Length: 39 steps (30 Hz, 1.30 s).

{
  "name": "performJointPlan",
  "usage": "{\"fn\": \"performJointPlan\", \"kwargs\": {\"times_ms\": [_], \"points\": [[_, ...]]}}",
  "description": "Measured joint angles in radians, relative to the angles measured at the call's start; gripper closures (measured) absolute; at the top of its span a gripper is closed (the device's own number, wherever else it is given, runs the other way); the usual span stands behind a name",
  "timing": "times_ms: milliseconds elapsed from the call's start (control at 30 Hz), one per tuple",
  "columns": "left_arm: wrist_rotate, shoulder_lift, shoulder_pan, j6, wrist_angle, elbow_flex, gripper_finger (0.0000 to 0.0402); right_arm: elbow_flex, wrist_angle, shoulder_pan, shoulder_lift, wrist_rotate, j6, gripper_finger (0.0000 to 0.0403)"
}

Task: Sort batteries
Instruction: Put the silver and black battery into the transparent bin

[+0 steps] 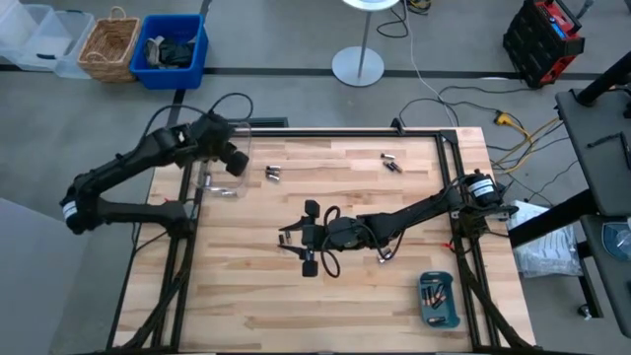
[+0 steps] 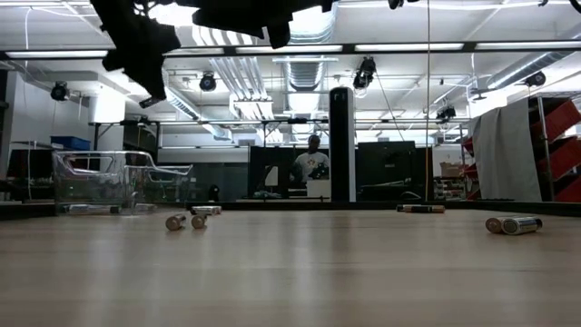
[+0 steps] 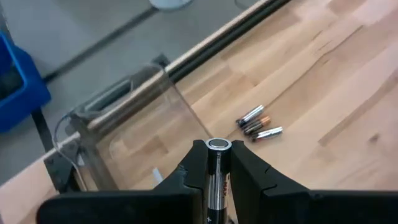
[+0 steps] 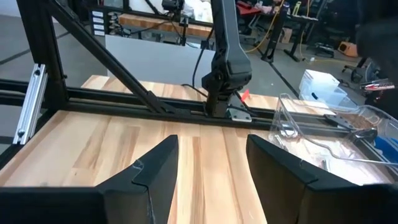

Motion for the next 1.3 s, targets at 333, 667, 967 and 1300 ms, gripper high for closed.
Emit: {"fn": "performJointPlan", "kwargs": {"times_ms": [333,667,967,1300], "points": [[0.016,0.127,0.103,0.03,-0.042,-0.001,0.0379,0.0,-0.022,0.0,0.0,0.0,0.014,0.0229],[-0.114,0.223,0.103,0.006,-0.082,-0.001,0.0361,0.0,-0.029,0.002,0.0,0.0,0.026,0.0227],[-0.124,0.23,0.103,-0.004,-0.081,-0.001,0.0357,0.0,-0.031,0.002,0.0,0.0,0.033,0.0214],[-0.124,0.221,0.103,-0.009,-0.08,-0.001,0.0328,0.0,-0.049,0.002,0.0,0.0,0.043,0.0219]]}}
